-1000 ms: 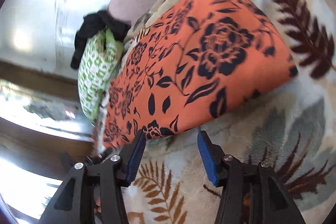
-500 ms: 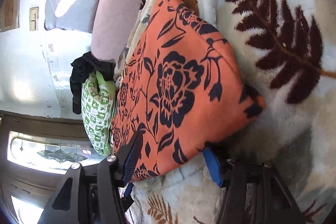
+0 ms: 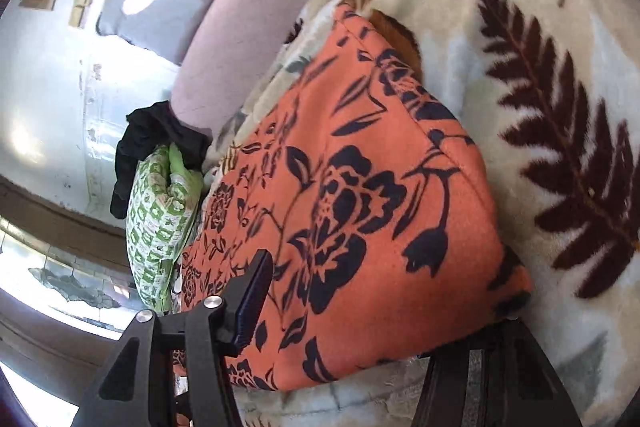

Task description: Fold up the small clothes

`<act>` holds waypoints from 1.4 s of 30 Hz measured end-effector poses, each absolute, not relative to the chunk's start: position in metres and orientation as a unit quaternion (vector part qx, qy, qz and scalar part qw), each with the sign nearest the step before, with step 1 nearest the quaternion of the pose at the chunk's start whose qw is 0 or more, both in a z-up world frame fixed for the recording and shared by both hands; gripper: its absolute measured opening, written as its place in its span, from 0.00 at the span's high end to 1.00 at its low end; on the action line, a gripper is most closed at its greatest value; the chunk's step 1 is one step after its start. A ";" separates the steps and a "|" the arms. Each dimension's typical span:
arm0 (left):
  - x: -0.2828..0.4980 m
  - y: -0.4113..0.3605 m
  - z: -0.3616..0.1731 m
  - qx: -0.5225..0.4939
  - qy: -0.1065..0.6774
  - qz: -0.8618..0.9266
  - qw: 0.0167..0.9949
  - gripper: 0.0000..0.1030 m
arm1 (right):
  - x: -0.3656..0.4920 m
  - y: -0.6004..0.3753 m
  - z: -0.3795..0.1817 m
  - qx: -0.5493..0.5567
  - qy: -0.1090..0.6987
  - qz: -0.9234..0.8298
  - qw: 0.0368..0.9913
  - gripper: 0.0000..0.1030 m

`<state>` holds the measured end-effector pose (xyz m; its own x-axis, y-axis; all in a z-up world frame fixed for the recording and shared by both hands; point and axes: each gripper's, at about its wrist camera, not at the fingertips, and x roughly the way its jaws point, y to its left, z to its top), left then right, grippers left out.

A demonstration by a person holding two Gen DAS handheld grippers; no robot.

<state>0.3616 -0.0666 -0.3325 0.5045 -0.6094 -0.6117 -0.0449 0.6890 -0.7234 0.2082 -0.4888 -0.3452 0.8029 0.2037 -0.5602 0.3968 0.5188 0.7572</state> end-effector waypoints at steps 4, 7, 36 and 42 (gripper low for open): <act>0.362 -0.072 -0.329 -0.312 0.462 -0.160 0.815 0.65 | 0.214 -0.485 -0.348 0.460 0.322 -0.076 0.824 0.78; 0.364 -0.068 -0.338 -0.336 0.467 -0.157 0.803 0.65 | 0.217 -0.487 -0.351 0.468 0.322 -0.073 0.820 0.78; 0.212 0.011 -0.282 -0.235 0.429 -0.004 0.872 0.60 | 0.034 -0.478 -0.336 0.497 0.396 -0.102 0.766 0.66; 0.218 -0.009 -0.254 -0.153 0.341 -0.013 0.927 0.52 | 0.018 -0.479 -0.275 0.387 0.339 -0.153 0.844 0.65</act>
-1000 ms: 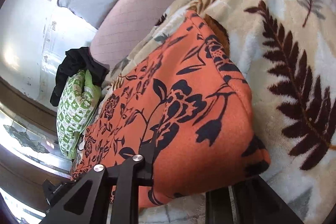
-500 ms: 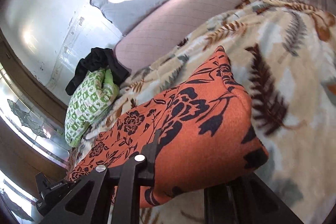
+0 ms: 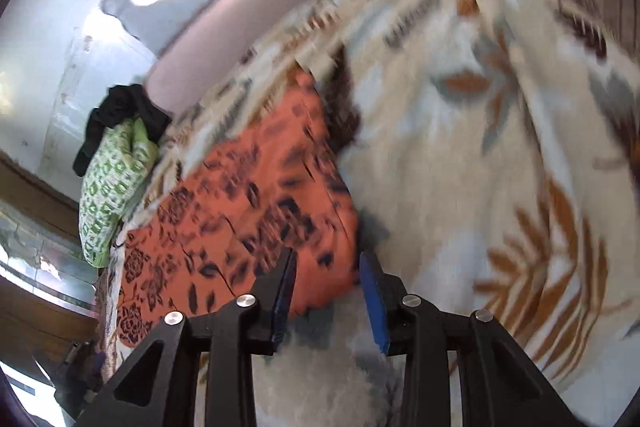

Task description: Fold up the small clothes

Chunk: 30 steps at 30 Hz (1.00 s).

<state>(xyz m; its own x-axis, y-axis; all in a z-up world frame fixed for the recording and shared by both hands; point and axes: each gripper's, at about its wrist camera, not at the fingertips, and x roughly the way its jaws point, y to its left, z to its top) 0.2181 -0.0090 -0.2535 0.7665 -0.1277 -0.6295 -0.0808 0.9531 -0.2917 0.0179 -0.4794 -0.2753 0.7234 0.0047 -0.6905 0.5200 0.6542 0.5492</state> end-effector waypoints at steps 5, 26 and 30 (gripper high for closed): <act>0.249 -0.034 -0.290 -0.126 0.417 -0.062 0.898 0.52 | 0.085 -0.461 -0.291 0.391 0.368 -0.086 0.839 0.65; 0.266 -0.007 -0.306 -0.127 0.434 -0.046 0.891 0.30 | 0.177 -0.517 -0.280 0.342 0.359 -0.140 0.857 0.65; 0.261 0.014 -0.298 -0.149 0.416 -0.027 0.897 0.30 | 0.130 -0.514 -0.272 0.398 0.361 -0.130 0.833 0.65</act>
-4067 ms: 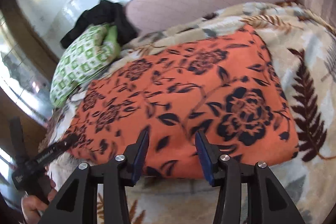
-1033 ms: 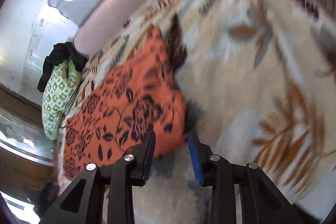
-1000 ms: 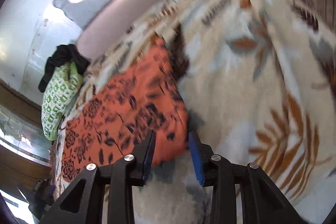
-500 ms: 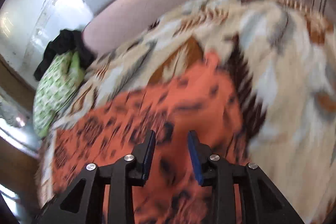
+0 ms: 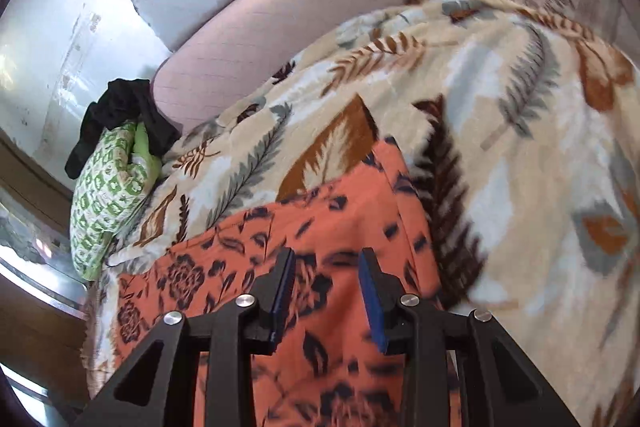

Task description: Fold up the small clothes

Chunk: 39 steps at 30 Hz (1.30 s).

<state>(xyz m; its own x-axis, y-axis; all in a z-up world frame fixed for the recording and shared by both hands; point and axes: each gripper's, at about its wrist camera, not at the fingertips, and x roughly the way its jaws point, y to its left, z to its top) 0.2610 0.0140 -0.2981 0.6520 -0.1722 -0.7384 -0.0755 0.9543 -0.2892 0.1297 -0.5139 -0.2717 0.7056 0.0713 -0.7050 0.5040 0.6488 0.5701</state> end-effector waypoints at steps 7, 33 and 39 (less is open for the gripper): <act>0.269 0.019 -0.312 -0.207 0.454 -0.075 0.864 0.29 | 0.028 -0.480 -0.288 0.509 0.320 -0.040 0.798 0.33; 0.258 -0.008 -0.312 -0.150 0.474 -0.130 0.858 0.58 | 0.053 -0.503 -0.327 0.450 0.357 -0.202 0.793 0.91; 0.227 0.010 -0.291 -0.151 0.448 -0.100 0.876 0.51 | 0.051 -0.468 -0.266 0.355 0.278 -0.234 0.861 0.89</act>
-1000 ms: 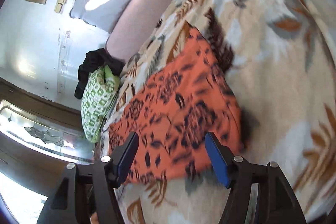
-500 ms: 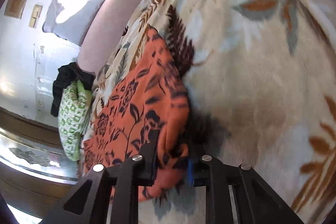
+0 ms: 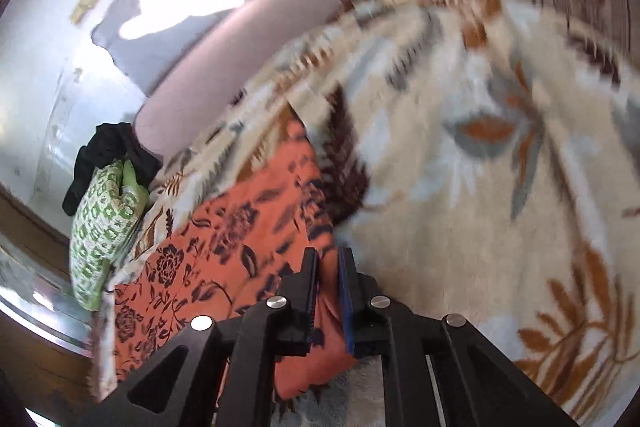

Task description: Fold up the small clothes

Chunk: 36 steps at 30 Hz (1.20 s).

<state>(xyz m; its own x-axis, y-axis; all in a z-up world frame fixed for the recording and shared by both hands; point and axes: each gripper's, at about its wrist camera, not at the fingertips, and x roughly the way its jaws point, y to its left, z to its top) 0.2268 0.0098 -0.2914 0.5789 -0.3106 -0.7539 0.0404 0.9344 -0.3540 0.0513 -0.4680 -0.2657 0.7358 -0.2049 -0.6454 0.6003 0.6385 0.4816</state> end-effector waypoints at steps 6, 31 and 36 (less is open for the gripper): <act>0.217 0.003 -0.311 -0.240 0.496 -0.181 0.815 0.51 | 0.094 -0.400 -0.255 0.288 0.292 -0.122 0.904 0.89; 0.245 -0.077 -0.298 -0.112 0.413 -0.147 0.892 0.75 | 0.186 -0.322 -0.340 0.337 0.432 0.069 0.834 0.91; 0.244 -0.088 -0.292 -0.065 0.406 -0.129 0.902 0.76 | 0.187 -0.324 -0.343 0.352 0.432 0.072 0.827 0.91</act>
<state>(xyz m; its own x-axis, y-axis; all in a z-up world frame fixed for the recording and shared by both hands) 0.2443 -0.0883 -0.2919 0.6369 -0.2852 -0.7163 0.1788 0.9584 -0.2225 0.1871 -0.3242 -0.3426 0.6167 0.4236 -0.6635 0.1848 0.7415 0.6450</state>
